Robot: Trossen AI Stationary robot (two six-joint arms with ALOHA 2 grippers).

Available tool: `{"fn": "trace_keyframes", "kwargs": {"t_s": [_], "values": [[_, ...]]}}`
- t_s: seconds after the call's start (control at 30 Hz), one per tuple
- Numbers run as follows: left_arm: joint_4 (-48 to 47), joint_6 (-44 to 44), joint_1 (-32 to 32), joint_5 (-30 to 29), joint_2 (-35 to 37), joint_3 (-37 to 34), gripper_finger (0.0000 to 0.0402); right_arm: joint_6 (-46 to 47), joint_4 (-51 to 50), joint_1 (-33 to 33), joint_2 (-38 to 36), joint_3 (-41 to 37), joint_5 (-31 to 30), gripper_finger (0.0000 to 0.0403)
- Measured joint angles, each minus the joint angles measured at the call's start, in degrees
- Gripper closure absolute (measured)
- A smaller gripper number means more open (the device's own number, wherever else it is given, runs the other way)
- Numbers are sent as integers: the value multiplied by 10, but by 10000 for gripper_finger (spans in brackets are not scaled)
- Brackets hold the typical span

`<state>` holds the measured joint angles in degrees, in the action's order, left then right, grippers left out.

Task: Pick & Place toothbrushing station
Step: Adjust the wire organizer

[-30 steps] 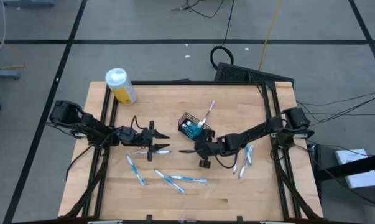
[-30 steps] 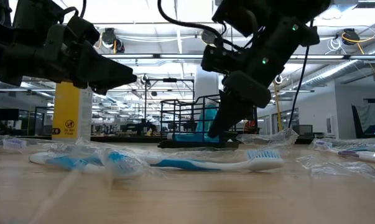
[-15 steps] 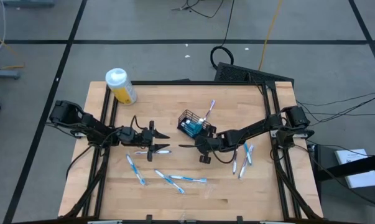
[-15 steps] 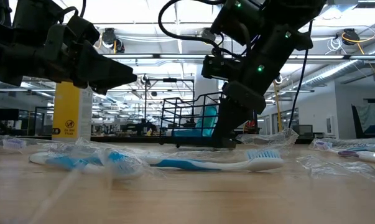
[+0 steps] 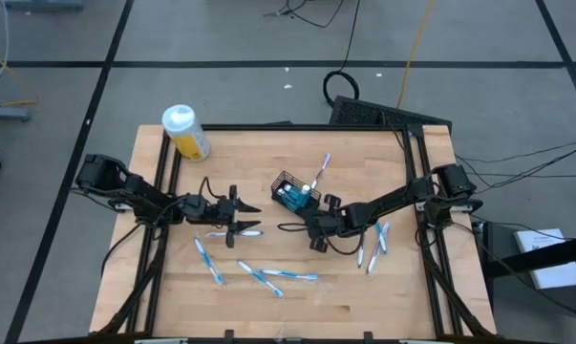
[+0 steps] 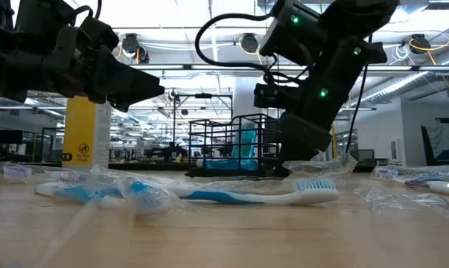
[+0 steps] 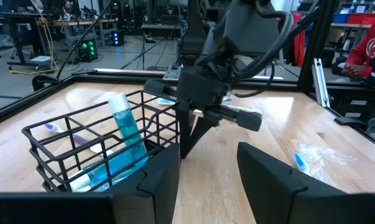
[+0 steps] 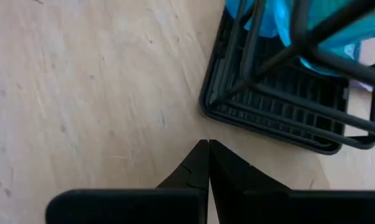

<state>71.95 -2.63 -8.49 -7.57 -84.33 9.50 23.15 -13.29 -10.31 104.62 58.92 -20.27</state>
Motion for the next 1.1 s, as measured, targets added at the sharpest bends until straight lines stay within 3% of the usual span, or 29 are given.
{"fn": "trace_keyframes", "kwargs": {"t_s": [0.2,0.43,0.8,1.1], "values": [[7,0,0,1,0,0,234,15,8,-10,-1,-3,-4,403],[7,8,0,1,0,0,234,2,96,-35,-1,-3,30,403],[12,9,0,1,0,0,233,-28,123,14,-1,-7,41,403],[14,15,0,1,0,0,234,13,191,31,-3,-79,38,403]]}}
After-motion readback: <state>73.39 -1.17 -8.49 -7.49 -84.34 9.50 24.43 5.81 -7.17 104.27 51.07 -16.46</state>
